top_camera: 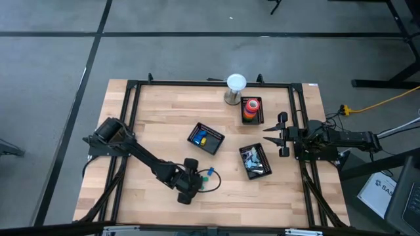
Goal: Pick and place Stapler, Stapler remover, tape
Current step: Put the green stapler into the center black bin
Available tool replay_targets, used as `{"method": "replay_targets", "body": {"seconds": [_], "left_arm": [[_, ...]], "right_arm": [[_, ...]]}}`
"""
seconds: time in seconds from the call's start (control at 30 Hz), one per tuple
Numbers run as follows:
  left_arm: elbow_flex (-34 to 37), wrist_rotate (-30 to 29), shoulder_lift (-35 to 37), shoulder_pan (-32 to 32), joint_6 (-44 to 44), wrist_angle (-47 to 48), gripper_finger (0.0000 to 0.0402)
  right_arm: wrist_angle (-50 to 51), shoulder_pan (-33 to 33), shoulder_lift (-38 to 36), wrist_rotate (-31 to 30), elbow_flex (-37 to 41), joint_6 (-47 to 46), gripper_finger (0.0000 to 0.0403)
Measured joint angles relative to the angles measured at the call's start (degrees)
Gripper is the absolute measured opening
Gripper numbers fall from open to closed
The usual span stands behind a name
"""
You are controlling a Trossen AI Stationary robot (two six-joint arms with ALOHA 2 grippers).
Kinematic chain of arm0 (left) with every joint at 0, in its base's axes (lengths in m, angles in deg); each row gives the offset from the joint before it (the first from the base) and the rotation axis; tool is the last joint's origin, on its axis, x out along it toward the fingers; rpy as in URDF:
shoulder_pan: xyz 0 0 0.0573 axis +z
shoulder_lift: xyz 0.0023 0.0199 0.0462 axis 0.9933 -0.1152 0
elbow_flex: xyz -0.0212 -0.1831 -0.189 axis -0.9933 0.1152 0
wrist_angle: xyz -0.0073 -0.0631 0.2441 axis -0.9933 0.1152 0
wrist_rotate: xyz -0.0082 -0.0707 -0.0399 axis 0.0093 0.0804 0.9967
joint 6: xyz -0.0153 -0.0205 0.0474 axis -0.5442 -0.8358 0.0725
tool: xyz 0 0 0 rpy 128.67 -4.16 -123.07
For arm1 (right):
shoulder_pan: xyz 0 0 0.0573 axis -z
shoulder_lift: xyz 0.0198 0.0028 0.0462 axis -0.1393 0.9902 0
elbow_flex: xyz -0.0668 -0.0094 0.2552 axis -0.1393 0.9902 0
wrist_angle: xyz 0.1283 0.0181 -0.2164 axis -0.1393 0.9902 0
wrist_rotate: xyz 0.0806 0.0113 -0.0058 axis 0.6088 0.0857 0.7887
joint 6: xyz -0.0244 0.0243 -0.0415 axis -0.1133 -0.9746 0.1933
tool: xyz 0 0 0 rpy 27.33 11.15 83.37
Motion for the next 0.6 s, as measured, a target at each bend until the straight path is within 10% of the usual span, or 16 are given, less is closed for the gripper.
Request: {"method": "replay_targets", "body": {"seconds": [0.6], "left_arm": [[0.27,-1.10,-0.23,-0.04,-0.25,-2.88,0.0108]], "right_arm": [[0.01,-0.02,0.00,0.00,0.00,0.01,0.0140]]}}
